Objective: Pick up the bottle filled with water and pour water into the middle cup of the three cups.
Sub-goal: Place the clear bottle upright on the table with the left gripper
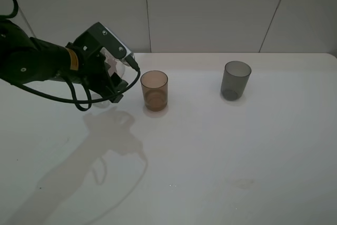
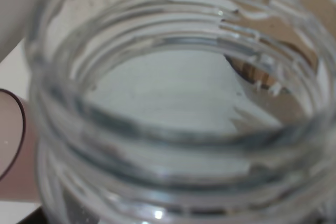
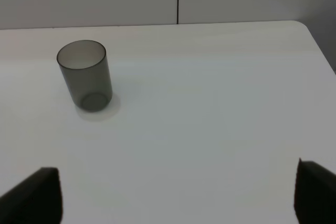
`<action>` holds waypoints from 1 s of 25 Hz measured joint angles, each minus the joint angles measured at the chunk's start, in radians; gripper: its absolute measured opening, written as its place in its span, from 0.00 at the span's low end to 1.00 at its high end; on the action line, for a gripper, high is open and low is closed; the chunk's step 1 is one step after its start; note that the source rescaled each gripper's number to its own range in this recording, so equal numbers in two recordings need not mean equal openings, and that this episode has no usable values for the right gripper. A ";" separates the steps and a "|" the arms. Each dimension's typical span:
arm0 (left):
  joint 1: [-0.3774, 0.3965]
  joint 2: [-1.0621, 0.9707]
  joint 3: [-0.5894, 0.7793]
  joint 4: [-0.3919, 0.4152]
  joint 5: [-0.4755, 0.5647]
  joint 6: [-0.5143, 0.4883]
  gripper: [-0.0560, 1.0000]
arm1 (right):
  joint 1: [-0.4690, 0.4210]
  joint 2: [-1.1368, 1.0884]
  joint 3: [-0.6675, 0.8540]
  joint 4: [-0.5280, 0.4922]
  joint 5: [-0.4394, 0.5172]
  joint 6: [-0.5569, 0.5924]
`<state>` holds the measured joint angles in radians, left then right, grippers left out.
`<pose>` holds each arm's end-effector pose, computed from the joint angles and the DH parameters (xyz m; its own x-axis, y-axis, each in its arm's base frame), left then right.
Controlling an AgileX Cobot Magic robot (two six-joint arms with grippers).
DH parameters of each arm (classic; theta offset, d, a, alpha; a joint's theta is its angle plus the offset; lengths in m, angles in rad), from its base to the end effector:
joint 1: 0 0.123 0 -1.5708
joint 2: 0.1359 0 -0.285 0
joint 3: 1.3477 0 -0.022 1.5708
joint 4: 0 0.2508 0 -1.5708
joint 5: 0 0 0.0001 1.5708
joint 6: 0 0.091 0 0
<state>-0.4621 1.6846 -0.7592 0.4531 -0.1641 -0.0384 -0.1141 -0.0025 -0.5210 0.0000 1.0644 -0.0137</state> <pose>0.2875 -0.1504 0.1695 -0.3263 0.6061 -0.7254 0.6801 0.6835 0.2651 -0.0078 0.0009 0.2828 -0.4370 0.0363 -0.8987 0.1079 0.9941 -0.0123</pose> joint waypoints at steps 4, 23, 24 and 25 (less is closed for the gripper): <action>0.077 0.000 0.127 -0.045 -0.272 0.001 0.06 | 0.000 0.000 0.000 0.000 0.000 0.000; 0.235 0.295 0.296 -0.138 -1.012 0.005 0.06 | 0.000 0.000 0.000 0.000 0.000 0.000; 0.235 0.301 0.296 -0.143 -1.013 0.005 0.06 | 0.000 0.000 0.000 0.000 0.000 0.000; 0.235 0.305 0.296 -0.153 -1.014 0.005 0.06 | 0.000 0.000 0.000 0.000 0.000 0.000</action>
<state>-0.2266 1.9892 -0.4629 0.3005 -1.1786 -0.0335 -0.1141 -0.0025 -0.5210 0.0000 1.0644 -0.0137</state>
